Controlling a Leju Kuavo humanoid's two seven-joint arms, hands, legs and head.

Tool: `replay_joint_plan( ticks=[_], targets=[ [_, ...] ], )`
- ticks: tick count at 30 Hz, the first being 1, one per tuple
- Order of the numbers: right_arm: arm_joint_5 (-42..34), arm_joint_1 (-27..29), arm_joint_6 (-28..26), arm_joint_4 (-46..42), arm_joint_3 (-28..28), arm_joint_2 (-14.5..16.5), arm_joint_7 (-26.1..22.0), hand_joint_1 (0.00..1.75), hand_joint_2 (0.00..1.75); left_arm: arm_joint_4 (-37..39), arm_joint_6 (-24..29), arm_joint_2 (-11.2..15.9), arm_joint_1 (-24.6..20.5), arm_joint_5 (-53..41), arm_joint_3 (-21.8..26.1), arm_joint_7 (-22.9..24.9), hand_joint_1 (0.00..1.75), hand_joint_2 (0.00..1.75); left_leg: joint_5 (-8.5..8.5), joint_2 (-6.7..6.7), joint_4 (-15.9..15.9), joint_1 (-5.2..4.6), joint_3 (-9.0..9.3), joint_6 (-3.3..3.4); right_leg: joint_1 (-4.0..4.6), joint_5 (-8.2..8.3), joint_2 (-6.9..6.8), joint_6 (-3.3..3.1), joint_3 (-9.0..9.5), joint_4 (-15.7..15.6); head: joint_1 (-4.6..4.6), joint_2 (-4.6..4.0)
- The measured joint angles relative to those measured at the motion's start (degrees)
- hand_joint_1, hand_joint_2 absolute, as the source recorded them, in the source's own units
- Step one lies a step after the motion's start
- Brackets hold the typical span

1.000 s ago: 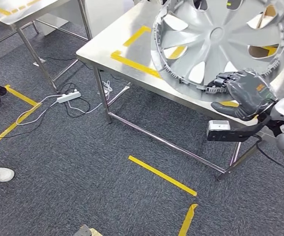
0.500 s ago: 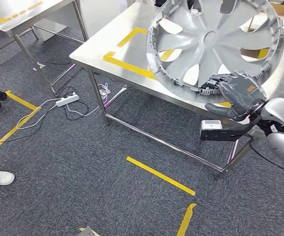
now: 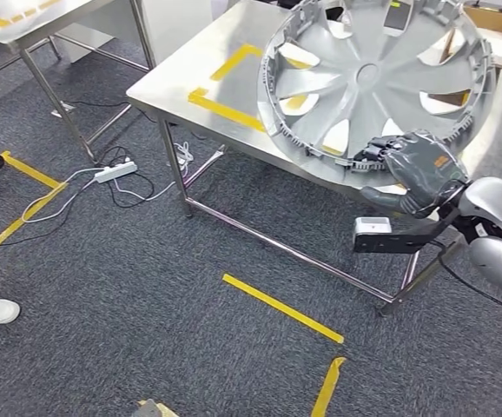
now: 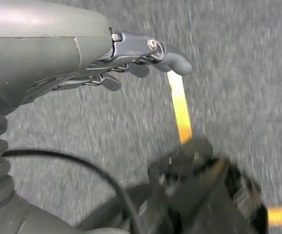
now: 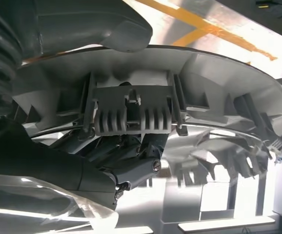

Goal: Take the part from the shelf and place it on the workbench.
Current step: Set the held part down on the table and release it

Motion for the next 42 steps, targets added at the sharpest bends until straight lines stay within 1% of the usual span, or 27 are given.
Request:
replay_joint_plan(
  ticks=[2,3,4,5,7,8,9,11,13,15,17,18,19,21,22,23,24,28,30,32,33,34,35,37,38,39,42],
  targets=[
    [0.01,0.21,-0.02,0.16,0.04,0.01,-0.01,1.75,1.75,0.00,-0.05,0.04,0.00,0.01,-0.12,0.01,0.00,1.75,-0.14,0.01,0.03,-0.03,0.03,0.17,-0.02,-2.41,-0.01,0.25,-3.71,7.19,0.00,0.00],
    [0.01,0.29,-0.03,0.23,0.08,0.01,-0.01,1.75,1.75,0.00,-0.09,0.04,0.03,0.00,-0.17,0.01,0.00,1.75,-0.22,0.02,0.05,-0.01,0.08,0.18,-0.04,-2.27,-0.04,0.37,-4.57,8.53,-0.01,0.00],
    [0.02,0.33,-0.03,0.28,0.10,0.00,-0.01,1.75,1.75,0.00,-0.13,0.04,0.05,-0.01,-0.21,0.01,0.00,1.75,-0.34,0.03,0.10,0.03,0.17,0.13,-0.07,-1.08,-0.09,0.44,-4.27,7.56,0.00,0.00],
    [0.02,0.34,-0.03,0.31,0.11,-0.01,-0.01,1.75,1.75,0.00,-0.15,0.02,0.07,-0.01,-0.25,0.00,0.00,1.75,-0.51,0.03,0.16,0.10,0.33,0.01,-0.12,0.88,-0.23,0.51,-2.78,4.42,0.00,0.00],
    [0.02,0.31,-0.03,0.33,0.05,-0.01,0.02,1.75,1.75,0.00,-0.14,0.01,0.07,-0.02,-0.30,-0.01,0.00,1.75,-0.96,0.00,0.45,0.10,0.57,-0.43,-0.10,3.79,-0.64,0.50,1.45,-3.60,0.02,0.00],
    [0.02,0.30,-0.03,0.35,0.01,-0.01,0.02,1.75,1.75,0.00,-0.14,0.01,0.07,-0.02,-0.31,-0.01,0.00,1.75,-1.13,-0.02,0.57,0.03,0.58,-0.70,-0.04,4.31,-0.75,0.32,3.01,-6.25,0.00,0.00],
    [0.02,0.33,-0.04,0.37,-0.03,0.00,0.02,1.75,1.75,0.00,-0.13,0.02,0.10,-0.02,-0.32,-0.01,0.00,1.75,-1.21,-0.03,0.65,-0.05,0.56,-0.95,0.06,4.20,-0.75,0.07,3.78,-7.44,-0.01,0.00],
    [0.03,0.43,-0.08,0.39,-0.09,0.01,0.02,1.75,1.75,0.00,-0.12,0.05,0.17,-0.02,-0.33,-0.01,0.00,1.75,-1.35,0.03,0.65,-0.11,0.61,-1.36,0.07,4.09,-0.49,-0.57,4.13,-7.64,-0.06,0.00],
    [0.03,0.46,-0.10,0.38,-0.23,0.01,0.02,1.75,1.75,0.00,-0.09,0.11,0.14,-0.02,-0.34,-0.01,0.00,1.75,-2.30,0.08,2.10,-0.06,0.27,-1.89,-0.11,3.95,-0.39,-1.23,4.65,-7.82,-0.19,0.00],
    [0.05,0.46,-0.10,0.38,-0.28,0.01,0.05,1.75,1.75,0.00,-0.07,0.12,0.09,-0.02,-0.34,-0.01,0.00,1.75,-4.83,0.07,7.89,0.11,-2.43,-2.39,-0.16,3.55,-0.41,-1.88,5.30,-7.91,-0.37,0.00],
    [0.12,0.51,-0.10,0.42,-0.22,0.01,0.05,1.75,1.75,0.00,-0.07,0.07,0.19,-0.04,-0.34,-0.01,0.00,1.75,-7.15,0.07,15.42,0.25,-6.71,-2.56,-0.06,3.07,-0.31,-2.19,5.79,-7.90,-0.46,0.00],
    [0.15,0.54,-0.10,0.43,-0.19,0.01,0.04,1.75,1.75,0.00,-0.07,0.05,0.27,-0.05,-0.35,-0.01,0.00,1.75,-7.09,0.07,17.34,0.27,-8.11,-2.52,-0.01,2.81,-0.19,-2.22,6.08,-7.90,-0.50,0.00],
    [0.16,0.57,-0.10,0.43,-0.17,0.01,0.02,1.75,1.75,0.00,-0.07,0.04,0.33,-0.06,-0.36,-0.01,0.00,1.75,-5.85,0.07,17.02,0.25,-8.45,-2.38,0.01,2.53,-0.06,-2.20,6.44,-7.90,-0.51,0.00],
    [0.16,0.60,-0.09,0.43,-0.16,0.01,-0.01,1.75,1.75,0.00,-0.02,0.08,0.35,-0.06,-0.37,-0.01,0.00,1.75,-1.00,0.05,10.62,0.11,-6.30,-1.83,0.02,1.82,0.13,-2.02,7.36,-7.92,-0.51,0.00],
    [0.15,0.60,-0.08,0.43,-0.16,0.01,-0.04,1.75,1.75,0.00,0.01,0.13,0.33,-0.06,-0.38,-0.01,0.00,1.75,0.81,0.03,6.98,-0.05,-4.76,-1.53,0.08,1.45,0.19,-1.82,7.74,-7.93,-0.50,0.00],
    [0.15,0.60,-0.07,0.44,-0.16,0.01,-0.08,1.75,1.75,0.00,0.03,0.16,0.30,-0.06,-0.39,-0.02,0.00,1.75,1.72,0.03,3.83,-0.20,-3.45,-1.27,0.13,1.15,0.25,-1.57,7.96,-7.95,-0.50,0.00],
    [0.15,0.60,-0.05,0.45,-0.16,0.01,-0.11,1.75,1.75,0.00,0.03,0.19,0.28,-0.06,-0.40,-0.02,0.00,1.75,1.81,0.02,2.02,-0.34,-2.69,-1.09,0.16,0.99,0.29,-1.27,8.04,-8.04,-0.49,0.00],
    [-0.15,0.68,0.01,0.48,-0.18,0.01,-0.37,1.75,1.75,0.00,0.01,0.15,0.28,-0.07,-0.49,-0.06,0.00,1.75,0.75,0.00,0.12,-0.22,-1.12,-0.21,0.07,0.77,0.17,-0.19,7.57,-6.70,-0.45,0.00],
    [-0.45,0.65,0.05,0.48,-0.17,0.01,-0.56,1.75,1.75,0.00,0.02,0.16,0.20,-0.05,-0.52,-0.08,0.00,1.75,0.44,-0.07,-0.29,-0.06,-0.26,0.26,0.05,-1.01,0.06,0.05,4.47,-1.68,-0.35,0.00],
    [-0.58,0.74,0.09,0.48,-0.08,0.01,-0.66,1.75,1.75,0.00,0.03,0.15,0.12,-0.03,-0.54,-0.08,0.00,1.75,-0.15,-0.09,-0.29,-0.10,0.20,0.51,0.04,-3.17,0.06,0.35,-0.48,5.40,-0.31,0.00],
    [-0.61,0.83,0.11,0.48,0.04,0.01,-0.73,1.75,1.75,0.00,0.03,0.13,0.16,-0.02,-0.54,-0.08,0.00,1.75,-0.52,-0.09,-0.27,-0.11,0.56,0.50,0.02,-3.40,0.05,0.50,-2.39,7.45,-0.33,0.00],
    [-0.62,0.88,0.14,0.48,0.16,0.01,-0.80,1.75,1.75,0.00,0.04,0.13,0.21,-0.02,-0.54,-0.08,0.00,1.75,-0.94,-0.09,-0.24,-0.10,1.06,0.45,-0.02,-2.50,0.02,0.62,-3.33,7.57,-0.33,0.00],
    [-0.63,0.89,0.16,0.48,0.26,0.01,-0.86,1.75,1.75,0.00,0.05,0.10,0.25,-0.02,-0.54,-0.08,0.00,1.75,-1.42,-0.09,-0.20,-0.07,1.71,0.36,-0.06,-0.39,-0.03,0.68,-3.08,5.50,-0.33,0.00],
    [-0.66,0.86,0.19,0.49,0.31,0.01,-0.85,1.75,1.75,0.00,0.08,0.06,0.26,-0.02,-0.55,-0.09,0.00,1.75,-2.39,-0.11,-0.18,0.01,3.04,0.05,-0.12,4.75,-0.28,0.69,-0.59,-1.83,-0.33,0.00],
    [-0.66,0.74,0.21,0.50,0.32,0.02,-0.83,1.75,1.75,0.00,0.11,0.04,0.21,-0.02,-0.56,-0.09,0.00,1.75,-2.74,-0.13,-0.12,0.01,3.34,-0.17,0.01,5.96,-0.41,0.55,0.58,-5.16,-0.32,0.00],
    [-0.67,0.64,0.22,0.50,0.33,0.02,-0.80,1.75,1.75,0.00,0.16,0.03,0.17,-0.01,-0.55,-0.04,0.00,1.75,-2.94,-0.13,-0.08,0.02,3.37,-0.44,0.16,6.48,-0.49,0.22,1.35,-6.94,-0.37,0.00],
    [-0.66,0.55,0.20,0.41,0.28,0.03,-0.85,1.75,1.75,0.00,0.48,0.03,0.11,0.02,-0.54,0.20,0.00,1.75,-3.36,-0.07,0.14,-0.03,3.34,-1.29,0.37,5.97,-0.42,-0.94,2.24,-7.91,-0.46,0.00]
  ],
)
